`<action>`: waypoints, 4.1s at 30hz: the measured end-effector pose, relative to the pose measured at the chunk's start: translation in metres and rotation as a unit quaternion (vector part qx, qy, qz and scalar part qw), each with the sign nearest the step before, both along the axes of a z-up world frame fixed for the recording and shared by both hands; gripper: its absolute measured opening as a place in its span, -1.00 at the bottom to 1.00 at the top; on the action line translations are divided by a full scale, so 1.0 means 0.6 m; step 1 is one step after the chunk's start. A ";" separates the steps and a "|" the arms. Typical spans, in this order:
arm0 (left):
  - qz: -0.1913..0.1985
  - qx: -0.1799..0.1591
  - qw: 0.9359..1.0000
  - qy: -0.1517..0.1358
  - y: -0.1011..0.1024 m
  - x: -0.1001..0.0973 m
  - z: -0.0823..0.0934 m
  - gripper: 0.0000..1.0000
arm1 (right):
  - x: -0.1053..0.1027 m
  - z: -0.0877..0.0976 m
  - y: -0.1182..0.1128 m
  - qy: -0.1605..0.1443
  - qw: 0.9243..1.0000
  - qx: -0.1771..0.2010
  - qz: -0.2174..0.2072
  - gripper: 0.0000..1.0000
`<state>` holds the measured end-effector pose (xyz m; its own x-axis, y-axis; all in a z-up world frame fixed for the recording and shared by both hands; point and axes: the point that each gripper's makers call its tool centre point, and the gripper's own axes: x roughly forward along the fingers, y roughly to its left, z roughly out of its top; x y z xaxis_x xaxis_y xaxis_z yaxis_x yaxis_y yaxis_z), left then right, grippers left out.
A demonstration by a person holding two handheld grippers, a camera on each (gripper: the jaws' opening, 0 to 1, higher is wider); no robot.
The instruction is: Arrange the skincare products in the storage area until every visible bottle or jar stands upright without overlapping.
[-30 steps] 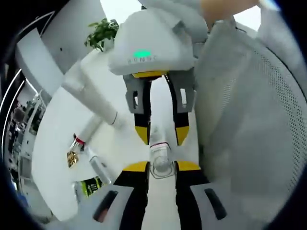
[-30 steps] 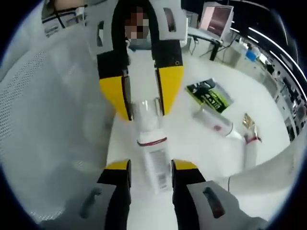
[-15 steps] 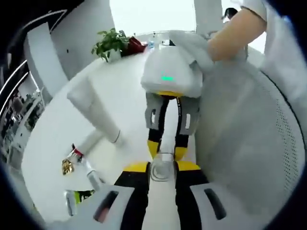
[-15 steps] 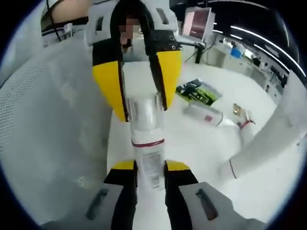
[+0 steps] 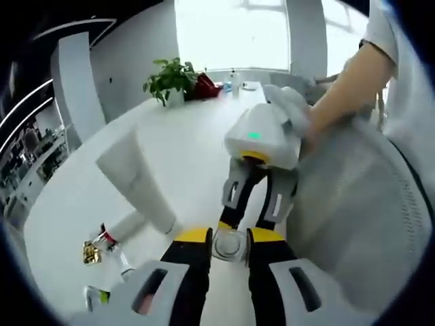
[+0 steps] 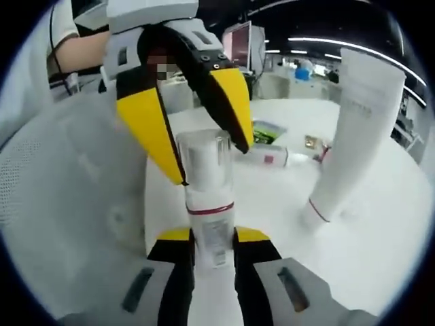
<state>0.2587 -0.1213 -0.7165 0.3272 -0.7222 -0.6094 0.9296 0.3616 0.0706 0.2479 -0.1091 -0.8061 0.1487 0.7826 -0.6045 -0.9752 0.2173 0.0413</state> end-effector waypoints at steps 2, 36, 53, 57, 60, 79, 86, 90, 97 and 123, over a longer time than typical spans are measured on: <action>-0.005 -0.004 1.000 -0.002 -0.010 0.000 0.001 -0.52 | 0.000 -0.001 -0.006 0.000 1.000 -0.003 0.002 -0.58; -0.006 -0.044 0.999 -0.018 -0.045 0.008 0.013 -0.36 | -0.007 -0.015 -0.046 -0.033 0.997 -0.053 0.033 -0.60; -0.012 -0.040 0.999 -0.019 -0.047 0.004 0.006 -0.36 | 0.002 -0.017 -0.043 -0.038 0.997 -0.058 0.027 -0.62; -0.006 -0.032 0.999 -0.021 -0.025 0.004 0.002 -0.35 | 0.005 -0.019 -0.040 -0.039 0.997 -0.059 0.028 -0.63; 0.004 0.034 0.999 -0.026 0.032 0.003 -0.038 -0.34 | 0.006 -0.021 -0.040 -0.039 0.997 -0.065 0.031 -0.63; 0.096 0.061 0.993 0.008 0.160 -0.005 -0.099 -0.24 | 0.021 -0.009 0.042 -0.055 0.983 -0.158 0.075 -0.46; 0.101 0.062 0.993 0.007 0.171 -0.014 -0.103 -0.20 | 0.020 -0.031 0.050 -0.038 0.975 -0.204 0.074 -0.53; 0.105 0.062 0.993 0.005 0.176 -0.015 -0.101 -0.20 | 0.018 -0.034 0.061 -0.035 0.973 -0.215 0.076 -0.56; 0.105 0.057 0.993 0.003 0.178 -0.016 -0.098 -0.18 | 0.022 -0.039 0.058 -0.041 0.967 -0.238 0.082 -0.59; 0.168 -0.216 0.959 0.067 0.116 0.021 0.044 -0.32 | 0.018 0.128 0.046 0.082 0.992 0.092 -0.028 -0.62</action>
<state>0.2715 -0.0517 -0.6900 0.5263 -0.7838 -0.3297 0.7452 0.6119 -0.2650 0.2588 -0.0814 -0.7295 0.1059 0.8758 -0.4710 -0.9388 0.2442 0.2430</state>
